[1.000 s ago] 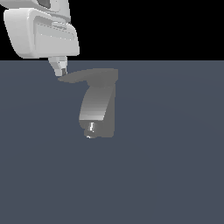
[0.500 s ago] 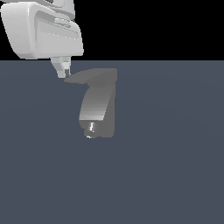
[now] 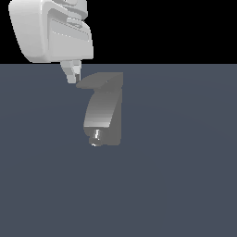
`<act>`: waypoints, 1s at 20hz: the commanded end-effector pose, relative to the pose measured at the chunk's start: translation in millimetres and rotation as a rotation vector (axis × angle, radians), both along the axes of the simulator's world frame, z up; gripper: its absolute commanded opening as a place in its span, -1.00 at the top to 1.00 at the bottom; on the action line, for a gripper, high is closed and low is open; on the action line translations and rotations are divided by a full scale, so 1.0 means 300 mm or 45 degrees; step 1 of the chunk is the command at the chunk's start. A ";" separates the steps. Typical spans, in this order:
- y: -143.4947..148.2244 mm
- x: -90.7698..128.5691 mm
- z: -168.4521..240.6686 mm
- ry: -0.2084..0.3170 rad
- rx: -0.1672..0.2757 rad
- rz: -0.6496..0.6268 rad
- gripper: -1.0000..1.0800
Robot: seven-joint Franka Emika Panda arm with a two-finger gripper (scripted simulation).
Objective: Turn on the faucet by rotating a designated handle.
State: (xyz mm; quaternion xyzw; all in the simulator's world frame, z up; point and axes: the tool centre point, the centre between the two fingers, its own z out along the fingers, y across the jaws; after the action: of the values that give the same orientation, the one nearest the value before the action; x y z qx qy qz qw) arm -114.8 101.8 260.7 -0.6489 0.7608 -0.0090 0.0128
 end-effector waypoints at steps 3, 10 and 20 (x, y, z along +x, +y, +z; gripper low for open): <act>-0.104 -0.021 -0.018 0.017 -0.001 -0.028 1.00; -0.217 -0.056 -0.030 0.029 -0.002 -0.030 1.00; -0.300 -0.041 -0.004 0.003 -0.007 -0.005 1.00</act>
State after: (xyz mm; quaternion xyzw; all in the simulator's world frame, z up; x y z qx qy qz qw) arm -129.0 17.2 260.3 -0.6484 0.7611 -0.0113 0.0110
